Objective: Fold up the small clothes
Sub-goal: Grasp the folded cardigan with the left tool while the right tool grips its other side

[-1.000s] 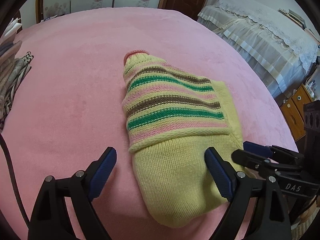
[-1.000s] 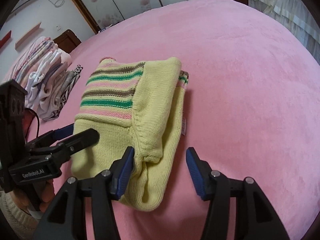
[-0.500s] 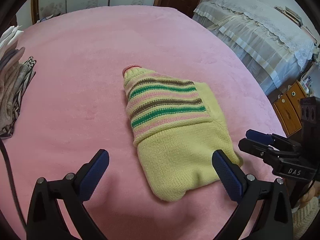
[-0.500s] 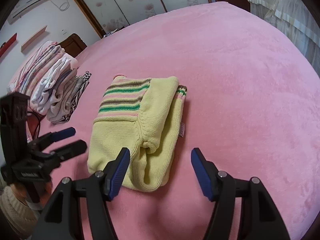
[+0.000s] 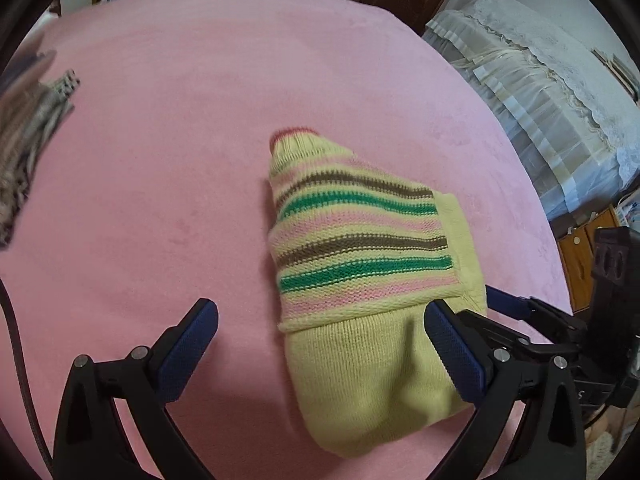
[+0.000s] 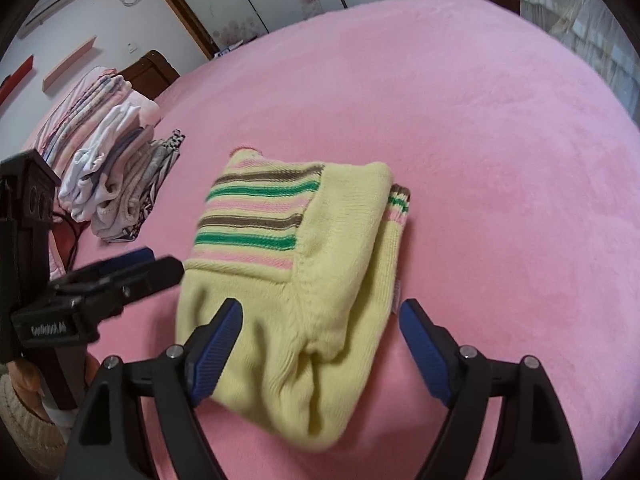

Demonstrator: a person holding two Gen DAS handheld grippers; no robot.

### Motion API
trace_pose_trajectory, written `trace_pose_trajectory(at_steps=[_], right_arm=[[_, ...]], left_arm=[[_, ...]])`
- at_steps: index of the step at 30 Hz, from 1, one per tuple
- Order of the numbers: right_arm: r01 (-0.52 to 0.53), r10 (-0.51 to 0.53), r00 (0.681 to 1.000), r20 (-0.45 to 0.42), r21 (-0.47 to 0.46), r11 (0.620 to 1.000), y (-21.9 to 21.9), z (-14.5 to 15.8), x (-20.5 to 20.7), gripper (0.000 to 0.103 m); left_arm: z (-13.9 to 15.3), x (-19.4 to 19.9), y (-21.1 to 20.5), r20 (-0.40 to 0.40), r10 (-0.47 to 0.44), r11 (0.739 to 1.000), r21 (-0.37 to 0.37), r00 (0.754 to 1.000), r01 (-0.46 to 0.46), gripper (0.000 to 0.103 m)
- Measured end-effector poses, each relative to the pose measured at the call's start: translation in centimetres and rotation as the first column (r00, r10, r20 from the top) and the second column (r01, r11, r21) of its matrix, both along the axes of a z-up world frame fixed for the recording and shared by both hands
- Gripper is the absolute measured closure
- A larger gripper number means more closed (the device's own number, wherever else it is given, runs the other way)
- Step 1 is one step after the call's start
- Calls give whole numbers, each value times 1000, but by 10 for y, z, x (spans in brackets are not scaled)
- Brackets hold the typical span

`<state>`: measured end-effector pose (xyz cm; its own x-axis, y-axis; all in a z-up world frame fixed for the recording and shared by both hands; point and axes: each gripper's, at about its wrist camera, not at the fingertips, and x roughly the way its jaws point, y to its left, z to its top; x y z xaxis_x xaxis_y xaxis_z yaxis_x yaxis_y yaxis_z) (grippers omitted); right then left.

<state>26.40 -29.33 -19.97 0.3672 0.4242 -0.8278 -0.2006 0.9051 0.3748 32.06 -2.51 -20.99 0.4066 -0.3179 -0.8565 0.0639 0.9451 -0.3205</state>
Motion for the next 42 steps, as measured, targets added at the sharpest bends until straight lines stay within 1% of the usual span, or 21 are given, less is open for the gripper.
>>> trace_pose_trajectory(at_steps=[1,3,5,6,8,11,14,16,18,20,21,23,24,26,28,29,31,32,35,38,42], right_arm=[[4,-3,1000,-23,15,1000,-1,-7,5,22],[7,-4,999,-54,52,999,-5,-18,10,22],[11,0,996,-85,130,991,-10,-30,13,22],[16,0,995,-100,162,987,-13,-35,14,21],[32,-5,991,-131,204,978,-19,-45,17,16],[24,8,990,-139,221,975,-20,-54,17,15],[11,18,992,-129,222,975,-19,-56,16,14],[10,19,992,-127,225,974,-17,-58,16,13],[9,19,992,-122,224,975,-16,-58,17,12],[4,22,993,-115,218,976,-15,-57,17,13],[2,24,993,-116,223,975,-15,-57,16,15],[-4,36,992,-123,248,969,-17,-59,15,23],[-6,43,990,-131,269,963,-17,-59,15,29],[-2,40,990,-133,277,961,-17,-59,15,31],[-1,39,991,-126,286,958,-16,-57,13,41],[-1,36,992,-119,282,959,-14,-54,11,43],[-5,28,996,-85,252,968,-8,-45,5,52],[-15,28,998,-57,216,976,-3,-36,-1,54],[-24,26,1000,-16,155,988,8,-19,-15,59],[-20,22,1000,-12,171,985,14,-4,-36,60],[-28,30,1000,-5,193,981,29,11,-69,60]], left_arm=[[-7,3,0,-18,-4,999,-33,1000,3,1],[-18,6,-1,-39,-6,997,-71,999,3,1],[-29,8,-1,-61,-15,994,-109,998,8,1],[-37,11,0,-71,-20,993,-119,997,11,1],[-52,11,0,-94,-28,991,-131,995,15,1],[-65,10,6,-98,-24,984,-179,995,6,1],[-71,6,8,-83,-22,984,-178,996,7,1],[-72,3,7,-68,-11,987,-161,998,0,1],[-71,-2,2,-39,2,991,-131,999,-7,1],[-66,-4,-1,-17,3,994,-112,1000,-5,8],[-64,-5,-2,-5,-1,994,-105,1000,0,11],[-58,-6,-6,11,-13,995,-102,1000,14,27],[-56,-7,-8,14,-14,995,-101,1000,16,28],[-53,-3,-9,14,-10,996,-92,1000,11,32],[-50,-3,-10,11,2,995,-99,1000,-1,36],[-48,-3,-12,13,4,995,-96,1000,-3,40],[-38,-6,-20,35,-3,998,-61,999,6,44],[-34,-9,-23,45,-8,999,-44,999,10,46],[-17,-23,-25,74,-16,1000,-3,997,17,47],[0,-42,-18,82,-19,1000,8,996,19,47],[20,-80,-2,89,-22,1000,21,996,20,47]])
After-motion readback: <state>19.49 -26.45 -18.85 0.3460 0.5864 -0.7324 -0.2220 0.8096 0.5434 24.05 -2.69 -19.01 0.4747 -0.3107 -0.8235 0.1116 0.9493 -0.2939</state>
